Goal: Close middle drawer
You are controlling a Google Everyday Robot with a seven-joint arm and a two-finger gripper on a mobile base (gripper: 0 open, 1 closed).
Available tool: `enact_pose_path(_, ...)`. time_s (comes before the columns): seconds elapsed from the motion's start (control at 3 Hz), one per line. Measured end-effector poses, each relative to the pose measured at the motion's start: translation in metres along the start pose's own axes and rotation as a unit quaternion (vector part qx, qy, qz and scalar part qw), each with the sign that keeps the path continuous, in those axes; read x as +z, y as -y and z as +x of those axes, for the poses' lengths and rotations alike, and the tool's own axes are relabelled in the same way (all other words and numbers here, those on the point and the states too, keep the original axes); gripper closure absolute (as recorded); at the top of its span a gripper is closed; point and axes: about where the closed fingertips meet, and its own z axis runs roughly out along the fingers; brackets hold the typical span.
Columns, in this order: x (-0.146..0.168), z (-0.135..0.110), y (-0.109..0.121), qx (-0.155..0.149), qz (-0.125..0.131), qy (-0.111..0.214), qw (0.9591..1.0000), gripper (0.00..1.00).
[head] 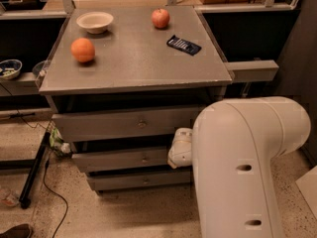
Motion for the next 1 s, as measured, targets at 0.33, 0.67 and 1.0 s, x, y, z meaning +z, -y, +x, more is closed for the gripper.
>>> enact_pose_path(0.33, 0.0000, 0.0000, 0.0000, 0.000, 0.000, 0.000, 1.0000, 0.05)
enact_pose_path(0.67, 0.0001, 0.0000, -0.0001, 0.000, 0.000, 0.000, 1.0000, 0.00)
enact_pose_path(1.0, 0.0001, 0.0000, -0.0001, 0.000, 0.000, 0.000, 1.0000, 0.00)
